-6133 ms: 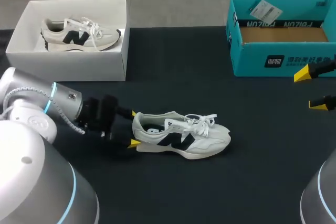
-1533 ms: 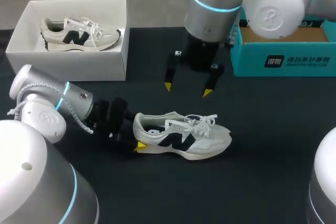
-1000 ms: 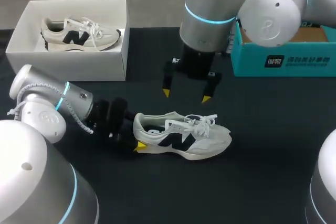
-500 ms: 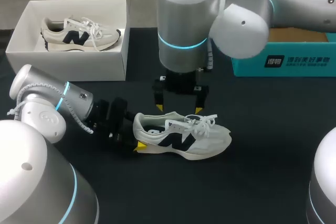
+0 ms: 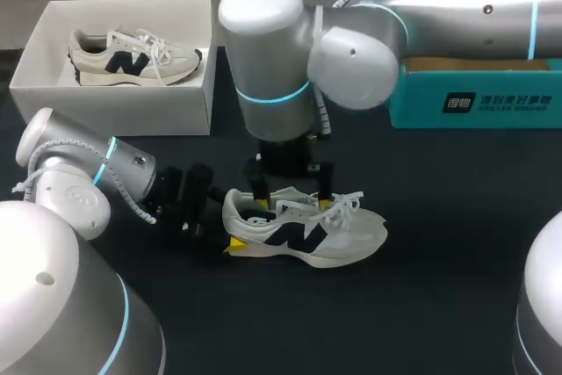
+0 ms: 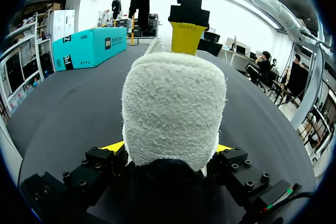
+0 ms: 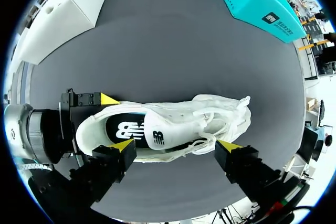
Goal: Take the shoe out of the shoebox, open the shoe tongue, remove and reinsert the insole, then place the shoe into the shoebox
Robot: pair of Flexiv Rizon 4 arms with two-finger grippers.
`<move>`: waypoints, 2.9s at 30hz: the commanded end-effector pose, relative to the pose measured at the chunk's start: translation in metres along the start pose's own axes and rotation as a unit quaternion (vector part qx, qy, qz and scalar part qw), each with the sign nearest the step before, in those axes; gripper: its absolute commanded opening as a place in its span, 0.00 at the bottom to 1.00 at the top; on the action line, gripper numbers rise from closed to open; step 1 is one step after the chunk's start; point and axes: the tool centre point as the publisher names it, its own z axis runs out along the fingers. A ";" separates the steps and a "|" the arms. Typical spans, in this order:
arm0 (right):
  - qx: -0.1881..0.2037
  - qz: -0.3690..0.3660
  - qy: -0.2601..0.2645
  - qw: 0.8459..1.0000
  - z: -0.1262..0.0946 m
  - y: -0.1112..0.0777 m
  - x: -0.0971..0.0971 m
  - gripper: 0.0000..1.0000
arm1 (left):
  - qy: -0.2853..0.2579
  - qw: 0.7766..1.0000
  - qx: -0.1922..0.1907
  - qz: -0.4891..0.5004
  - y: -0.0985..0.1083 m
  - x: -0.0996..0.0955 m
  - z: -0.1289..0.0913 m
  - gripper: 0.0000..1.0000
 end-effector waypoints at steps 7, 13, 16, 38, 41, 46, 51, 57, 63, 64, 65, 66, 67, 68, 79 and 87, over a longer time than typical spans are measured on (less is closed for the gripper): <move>0.012 0.004 -0.063 0.998 0.008 0.004 0.006 1.00 | 0.000 1.000 -0.001 0.000 0.001 0.001 0.001 0.00; 0.020 0.004 -0.086 0.996 0.012 0.006 0.004 1.00 | 0.000 1.000 -0.001 0.000 0.001 0.001 0.001 0.00; 0.022 0.002 -0.090 0.996 0.012 0.006 0.008 1.00 | 0.000 1.000 -0.001 0.000 0.001 0.001 0.001 0.00; 0.047 0.021 -0.144 0.988 0.019 -0.001 -0.010 1.00 | 0.000 1.000 -0.001 0.000 0.001 0.001 0.001 0.00; 0.043 0.030 -0.146 0.988 0.014 -0.002 -0.014 1.00 | 0.000 1.000 -0.001 0.000 0.001 0.001 0.001 0.00; 0.038 0.041 -0.142 0.988 0.009 -0.002 -0.018 0.44 | 0.000 1.000 -0.001 0.000 0.001 0.001 0.001 0.00; 0.035 0.048 -0.129 0.990 0.006 -0.001 -0.018 0.00 | 0.000 1.000 -0.001 0.000 0.001 0.001 0.001 0.00; 0.034 0.051 -0.093 0.994 0.001 0.000 -0.020 0.00 | 0.000 1.000 -0.001 0.000 0.001 0.001 0.001 0.00; 0.030 0.050 -0.051 0.997 -0.010 0.001 -0.029 0.00 | 0.000 1.000 -0.001 0.000 0.001 0.001 0.001 0.00; 0.027 0.052 -0.046 0.997 -0.012 0.000 -0.031 0.00 | 0.000 1.000 -0.001 0.000 0.001 0.001 0.001 0.00; 0.025 0.054 -0.034 0.998 -0.014 0.000 -0.034 0.00 | 0.000 1.000 -0.001 0.000 0.001 0.001 0.001 0.00; 0.021 0.057 -0.022 0.998 -0.016 -0.001 -0.037 0.00 | 0.000 1.000 -0.001 0.000 0.001 0.001 0.001 0.00; 0.016 0.060 -0.010 0.998 -0.019 0.000 -0.041 0.00 | 0.000 1.000 -0.001 0.000 0.001 0.001 0.001 0.00; 0.014 0.060 -0.001 0.998 -0.020 -0.001 -0.044 0.00 | 0.000 1.000 -0.001 0.000 0.001 0.001 0.001 0.00; -0.015 0.105 0.085 0.991 -0.018 -0.013 -0.091 0.00 | 0.000 1.000 -0.001 0.000 0.001 0.001 0.001 0.00; -0.017 0.123 0.071 0.990 0.001 -0.013 -0.111 0.00 | 0.000 1.000 -0.001 0.000 0.001 0.001 0.001 0.00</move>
